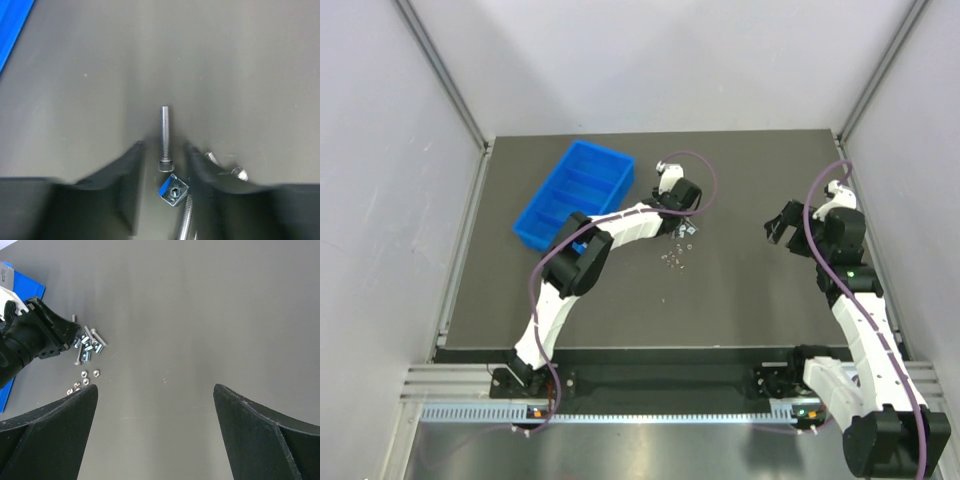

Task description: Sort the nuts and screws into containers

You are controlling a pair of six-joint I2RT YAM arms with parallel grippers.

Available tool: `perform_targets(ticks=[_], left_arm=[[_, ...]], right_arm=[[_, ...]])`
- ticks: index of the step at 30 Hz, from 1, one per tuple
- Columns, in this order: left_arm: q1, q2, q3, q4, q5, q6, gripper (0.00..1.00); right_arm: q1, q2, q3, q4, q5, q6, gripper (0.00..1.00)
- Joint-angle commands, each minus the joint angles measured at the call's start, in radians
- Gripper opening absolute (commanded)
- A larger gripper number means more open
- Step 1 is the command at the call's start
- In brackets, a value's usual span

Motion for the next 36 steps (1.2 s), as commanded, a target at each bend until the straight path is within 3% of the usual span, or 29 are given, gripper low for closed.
perform_targets(ticks=[1, 2, 6, 17, 24, 29, 36], left_arm=[[0.003, 0.023, 0.02, -0.03, -0.013, -0.009, 0.33], [0.006, 0.023, 0.021, -0.031, -0.012, -0.012, 0.24], [0.009, 0.026, 0.021, -0.037, -0.025, -0.02, 0.07], [0.084, -0.181, 0.063, 0.053, -0.01, 0.046, 0.05], [0.212, -0.348, -0.004, 0.128, -0.019, -0.078, 0.06], [0.307, -0.318, 0.0, 0.147, 0.025, -0.132, 0.06], [0.35, -0.195, 0.023, 0.157, 0.027, -0.191, 0.06]], right_arm=[[0.007, -0.003, 0.039, 0.009, 0.003, -0.002, 1.0], [0.007, -0.003, 0.039, 0.009, 0.002, -0.001, 1.0], [0.007, -0.005, 0.041, 0.007, 0.002, -0.001, 1.0], [0.007, 0.006, 0.051, 0.013, 0.0, 0.01, 1.0], [0.009, 0.023, 0.053, 0.03, -0.003, 0.024, 1.0], [0.007, 0.047, 0.062, 0.036, -0.012, 0.025, 1.0], [0.007, 0.054, 0.064, 0.029, -0.023, 0.027, 1.0]])
